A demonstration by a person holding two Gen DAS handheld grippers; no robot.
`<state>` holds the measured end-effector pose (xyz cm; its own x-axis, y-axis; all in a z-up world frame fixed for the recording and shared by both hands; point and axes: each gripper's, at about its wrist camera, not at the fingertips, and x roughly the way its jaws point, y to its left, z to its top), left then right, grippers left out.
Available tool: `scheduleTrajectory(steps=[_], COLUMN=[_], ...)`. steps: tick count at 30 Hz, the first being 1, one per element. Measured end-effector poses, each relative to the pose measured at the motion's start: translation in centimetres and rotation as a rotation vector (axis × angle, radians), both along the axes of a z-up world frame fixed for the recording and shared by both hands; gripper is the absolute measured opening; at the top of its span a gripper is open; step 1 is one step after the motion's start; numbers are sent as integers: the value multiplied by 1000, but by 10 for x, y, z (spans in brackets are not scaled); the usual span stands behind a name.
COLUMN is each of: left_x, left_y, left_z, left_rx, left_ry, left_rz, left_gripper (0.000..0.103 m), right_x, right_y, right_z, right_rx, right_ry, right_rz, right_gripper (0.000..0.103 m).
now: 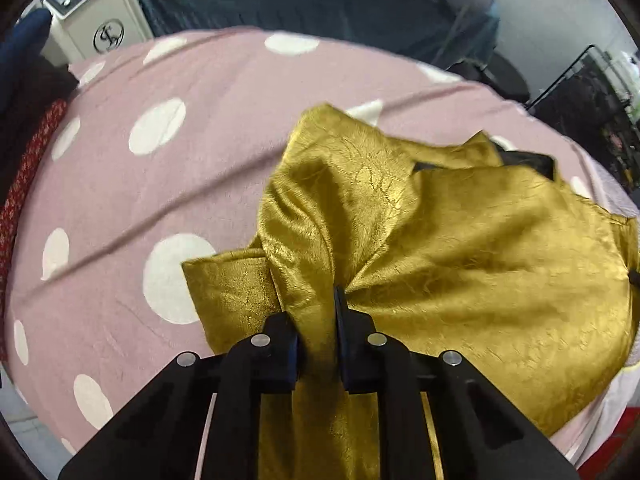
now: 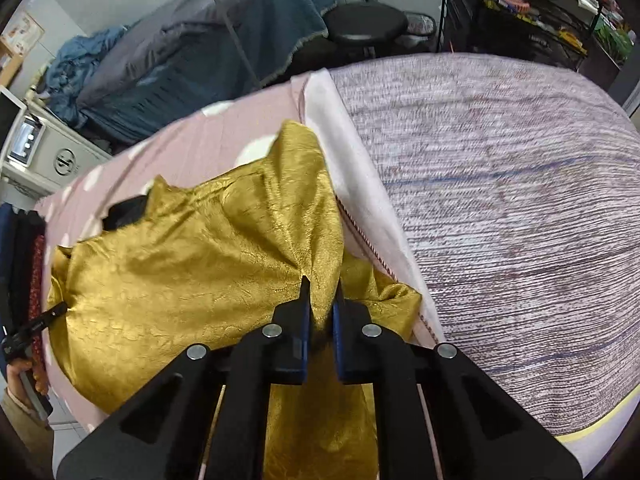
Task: Fold large clothes
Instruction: 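Fold the hem up toward the collar with both grippers and release, then grasp the folded jacket bundle with both grippers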
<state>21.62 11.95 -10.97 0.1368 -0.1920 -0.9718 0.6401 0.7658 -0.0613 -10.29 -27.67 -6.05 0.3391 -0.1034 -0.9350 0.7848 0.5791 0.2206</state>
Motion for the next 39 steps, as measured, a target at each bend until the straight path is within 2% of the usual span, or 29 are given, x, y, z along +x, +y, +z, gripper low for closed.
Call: scheduleTrajectory(steps=[2,3,7,8,9,10,11,12,13,14,15,20,24,28,31,36,39], left_x=[-2,-4,-7,-6,-4,-2,0,2,4,6,10,28,30,13,-7,-44,-67], left_y=[-8,-11,-17,-17,-15,-12,-9,-5,1,7,16,71,111,139,147,162,164], left_z=[-15,-18,-20,-19,-16,-13,-9,-4,1,7,14,47,57,50,42,34,33], left_rx=[45,60,91,89,77,62,50,41,23,-2,-39,-196,-272,-304,-328,-443,-484], left_ry=[3,-8,-32,-27,-15,-5,-9,-24,-38,-42,-34,17,64,114,166,273,313], left_rz=[-3,-11,-46,-46,-43,-38,-29,-19,-9,3,25,180,266,328,359,456,447], left_gripper=[25,27,38,42,44,51,62,68,74,78,79,84,85,85,85,85,85], right_x=[5,6,3,2,1,0,0,-3,-8,-11,-16,-56,-89,-119,-128,-144,-156], right_y=[0,2,5,6,6,6,6,6,5,6,6,7,11,27,39,65,80], right_z=[-17,-23,-35,-35,-34,-32,-30,-27,-21,-15,-8,13,13,-3,-16,-31,-35], right_rx=[24,31,24,18,12,10,9,7,5,2,-1,47,120,234,301,406,458], right_ry=[32,46,65,72,75,77,80,80,69,52,32,-42,-105,-174,-211,-275,-322], right_rz=[-13,-20,-39,-37,-27,-13,-4,0,-4,-14,-26,-112,-164,-235,-279,-350,-402], right_gripper=[12,14,34,39,39,40,42,45,56,61,68,68,68,74,74,74,79])
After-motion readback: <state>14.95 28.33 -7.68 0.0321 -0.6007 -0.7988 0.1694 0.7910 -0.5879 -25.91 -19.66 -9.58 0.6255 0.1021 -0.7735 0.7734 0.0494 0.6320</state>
